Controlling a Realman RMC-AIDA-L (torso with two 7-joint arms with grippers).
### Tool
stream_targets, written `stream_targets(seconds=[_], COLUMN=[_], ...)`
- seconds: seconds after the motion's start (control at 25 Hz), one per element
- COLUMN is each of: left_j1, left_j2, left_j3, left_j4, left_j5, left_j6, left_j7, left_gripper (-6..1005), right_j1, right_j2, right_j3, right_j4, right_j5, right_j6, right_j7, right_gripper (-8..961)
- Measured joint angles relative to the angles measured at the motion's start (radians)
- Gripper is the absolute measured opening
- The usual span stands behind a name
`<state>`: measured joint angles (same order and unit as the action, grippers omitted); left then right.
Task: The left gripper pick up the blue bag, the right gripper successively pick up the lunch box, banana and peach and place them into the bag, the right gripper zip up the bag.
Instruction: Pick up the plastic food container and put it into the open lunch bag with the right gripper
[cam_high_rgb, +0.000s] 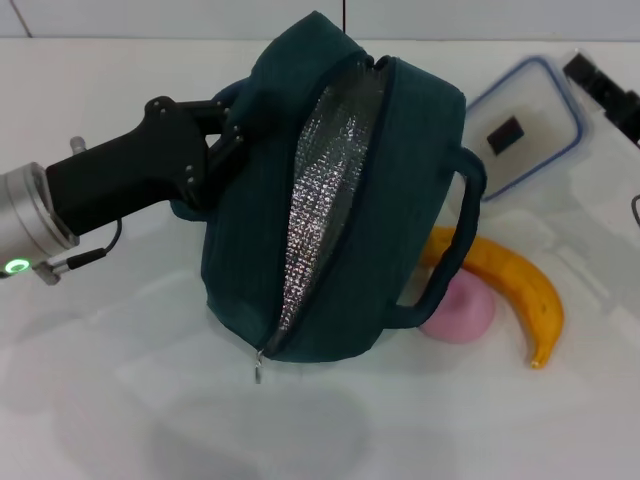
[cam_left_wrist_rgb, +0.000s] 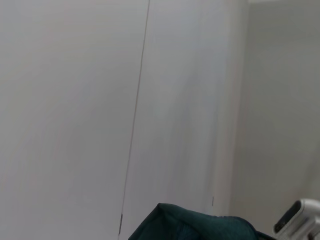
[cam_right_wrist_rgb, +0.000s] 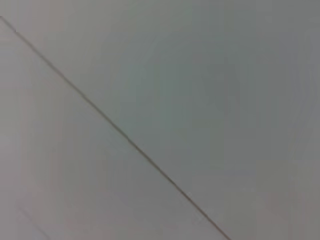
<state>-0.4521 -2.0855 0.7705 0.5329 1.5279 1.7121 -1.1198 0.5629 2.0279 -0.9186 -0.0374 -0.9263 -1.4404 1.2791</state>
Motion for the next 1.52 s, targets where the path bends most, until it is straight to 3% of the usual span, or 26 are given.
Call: stream_targets(seconds=[0.2,0.56,0.96,1.24,1.52], left_j1=[-0.006,-0.022,-0.074,-0.087,-0.090], left_j2=[-0.002,-0.003,-0.004,-0.003,-0.001], left_j3=[0.001,0.001,0.024,0.030,0.023], left_j4=[-0.012,-0.043,-0.092,-0.094,-0.089], left_j5=[0.001,0.003,0.010,0.006,0.000], left_j6=[-0.025,-0.073,-0.141,-0.166,-0.198], left_j7=[0.025,0.053,0.084,0.096,0.095], left_gripper=[42,42,42,42,42], right_j1=[0.023,0.166,0.323,0.326,0.212], right_j2=[0.000,0.000,0.000,0.000,0.000], right_j3=[0.009,0.007,-0.052,-0.095,-0.153], right_j4=[-0.037,-0.090,-0.081,-0.069,-0.087], right_j5=[0.008,0.049,0.060,0.060,0.054], right_j6=[-0.058,-0.232,-0.254,-0.244,-0.232], right_j7=[-0.040,-0.058,-0.067,-0.066,-0.067], right_gripper=[103,117,133,145,156])
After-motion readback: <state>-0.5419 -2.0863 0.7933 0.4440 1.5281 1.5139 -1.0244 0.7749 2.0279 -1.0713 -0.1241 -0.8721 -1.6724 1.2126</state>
